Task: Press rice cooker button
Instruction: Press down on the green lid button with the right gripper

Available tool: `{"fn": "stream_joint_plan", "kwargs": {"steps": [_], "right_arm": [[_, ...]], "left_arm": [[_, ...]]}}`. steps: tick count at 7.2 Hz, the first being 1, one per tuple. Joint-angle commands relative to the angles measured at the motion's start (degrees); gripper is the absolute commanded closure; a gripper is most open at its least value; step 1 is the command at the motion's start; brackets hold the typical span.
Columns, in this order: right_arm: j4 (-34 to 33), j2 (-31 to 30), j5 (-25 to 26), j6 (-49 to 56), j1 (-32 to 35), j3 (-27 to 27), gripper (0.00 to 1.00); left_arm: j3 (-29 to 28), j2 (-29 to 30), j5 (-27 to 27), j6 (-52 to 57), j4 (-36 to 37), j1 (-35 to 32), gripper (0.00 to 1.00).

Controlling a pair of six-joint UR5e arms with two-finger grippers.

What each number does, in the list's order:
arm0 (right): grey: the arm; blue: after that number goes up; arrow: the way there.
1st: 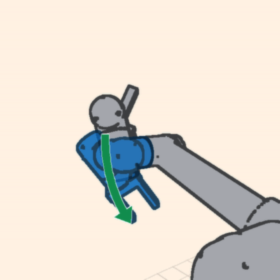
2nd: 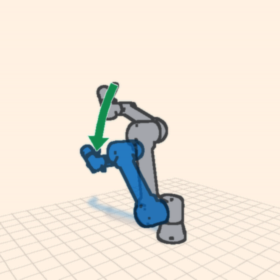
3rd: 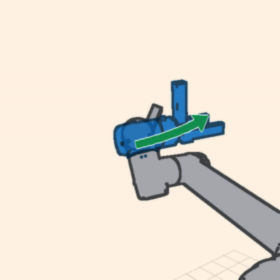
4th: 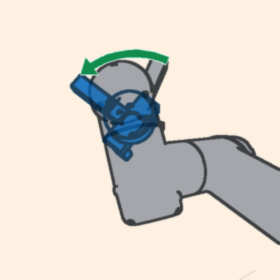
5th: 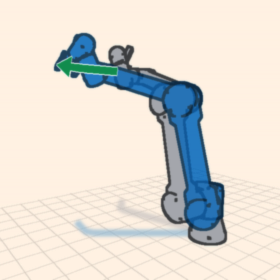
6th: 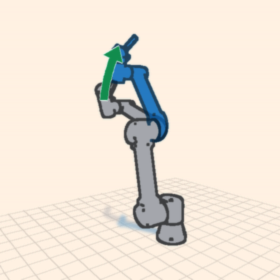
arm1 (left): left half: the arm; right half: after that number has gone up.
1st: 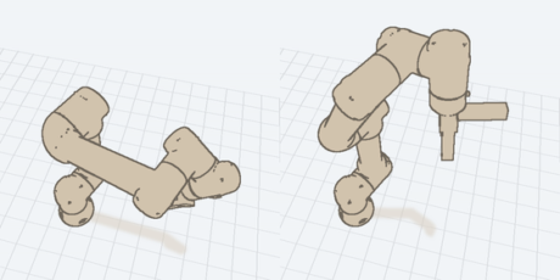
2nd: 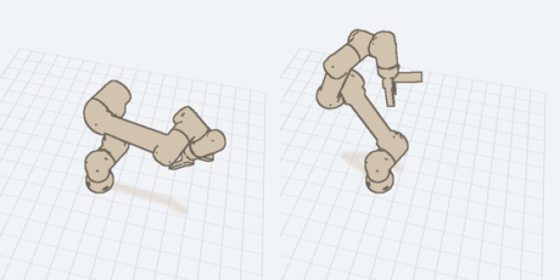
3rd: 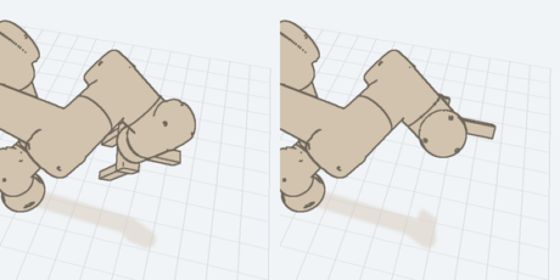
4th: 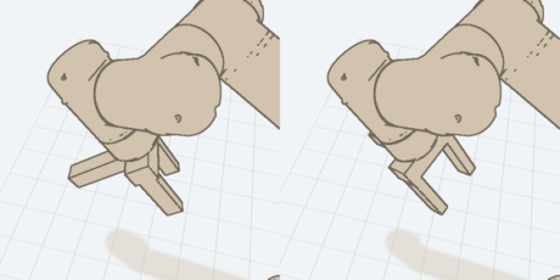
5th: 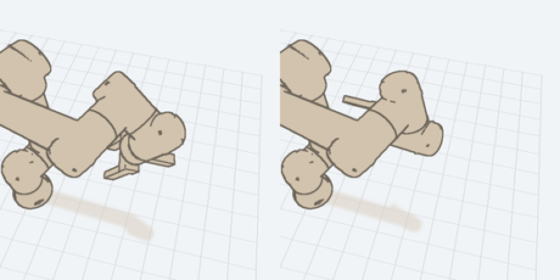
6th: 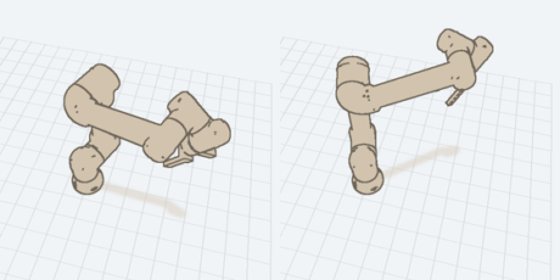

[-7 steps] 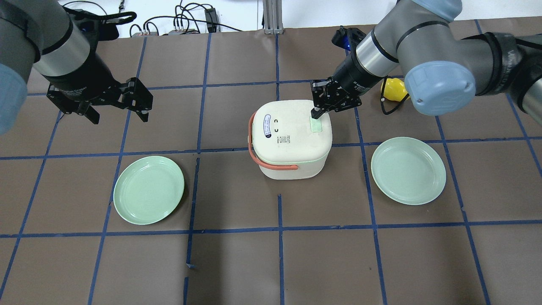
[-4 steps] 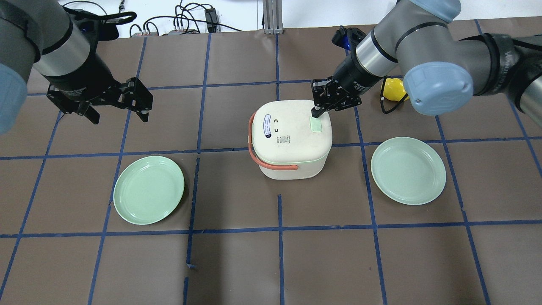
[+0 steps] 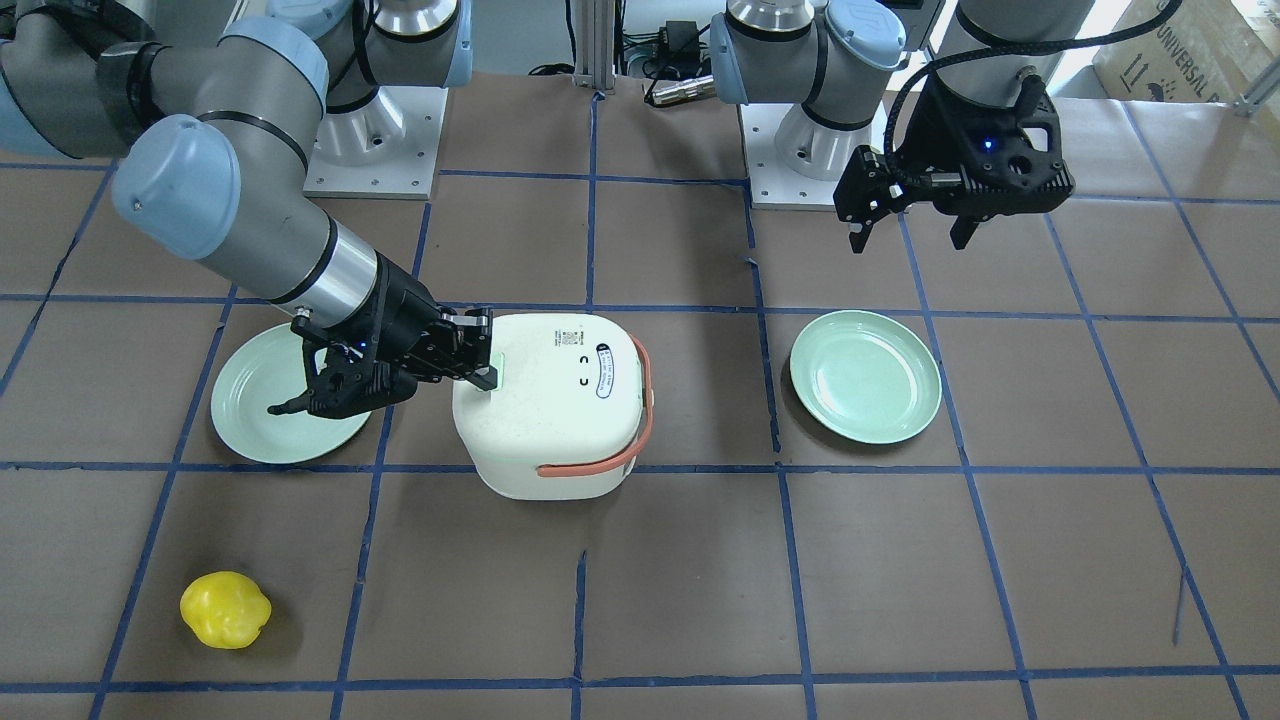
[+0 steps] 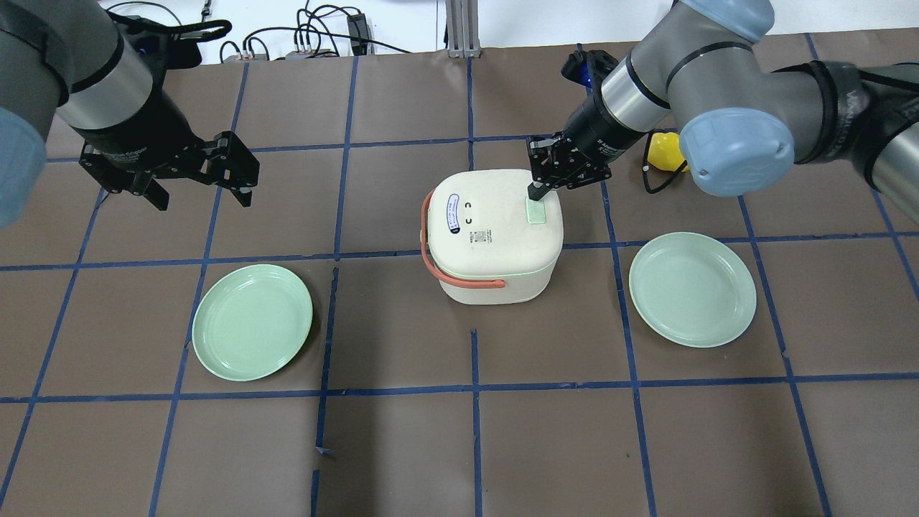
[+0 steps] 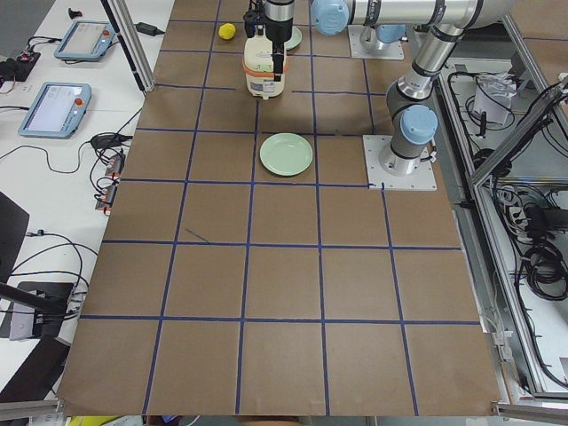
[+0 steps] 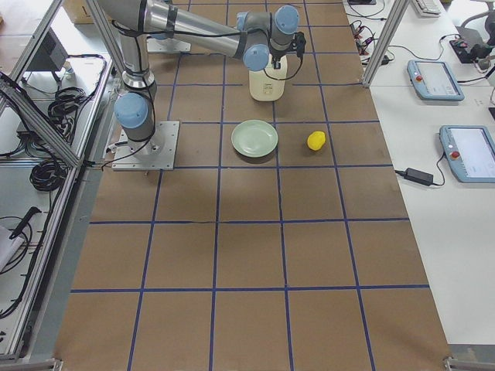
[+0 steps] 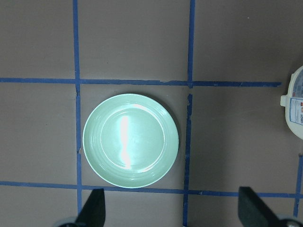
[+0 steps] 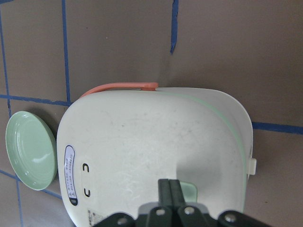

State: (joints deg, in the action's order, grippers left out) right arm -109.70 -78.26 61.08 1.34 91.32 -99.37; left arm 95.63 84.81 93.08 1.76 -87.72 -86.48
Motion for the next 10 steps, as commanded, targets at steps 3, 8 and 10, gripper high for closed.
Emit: {"fn": "stream_joint_plan", "kwargs": {"steps": [3,8,10], "right_arm": [[-0.5,-0.1,0.3,0.8,-0.1,-1.2,0.97],[-0.2,-0.9,0.4,0.7,-0.1,-0.3,0.83],[0.0,-4.9,3.2,0.4,0.1,0.0,0.04]], "left_arm": [[0.0,0.0,0.0,0.0,0.0,0.0,0.00],[0.0,0.0,0.0,-0.1,0.0,0.0,0.00],[0.0,0.0,0.0,0.0,0.0,0.0,0.00]]}}
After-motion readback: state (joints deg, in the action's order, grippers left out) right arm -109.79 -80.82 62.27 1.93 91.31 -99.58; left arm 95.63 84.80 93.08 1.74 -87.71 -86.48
